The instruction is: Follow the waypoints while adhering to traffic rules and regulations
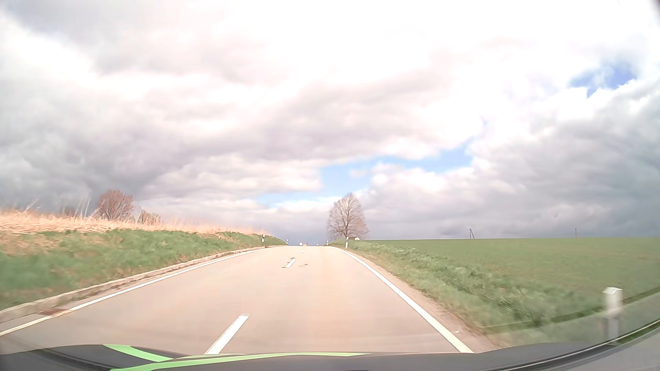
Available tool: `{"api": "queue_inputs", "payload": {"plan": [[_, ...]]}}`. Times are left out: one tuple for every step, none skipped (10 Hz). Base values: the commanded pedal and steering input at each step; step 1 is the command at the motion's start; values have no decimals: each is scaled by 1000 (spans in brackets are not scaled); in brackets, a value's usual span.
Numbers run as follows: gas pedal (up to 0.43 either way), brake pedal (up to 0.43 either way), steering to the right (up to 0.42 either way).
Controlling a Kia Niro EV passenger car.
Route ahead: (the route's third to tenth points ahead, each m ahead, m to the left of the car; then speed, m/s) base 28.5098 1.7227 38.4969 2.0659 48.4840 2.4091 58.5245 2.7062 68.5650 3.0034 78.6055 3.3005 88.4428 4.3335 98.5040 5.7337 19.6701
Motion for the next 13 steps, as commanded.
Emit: {"api": "queue_inputs", "payload": {"plan": [[390, 0, -4], [370, 0, -4], [311, 0, -4], [268, 0, -4], [209, 0, -4], [169, 0, -4], [130, 0, -5], [67, 0, -5], [8, 0, -6], [0, 0, -5], [0, 0, -5], [0, 0, -5], [0, 0, -5]]}}
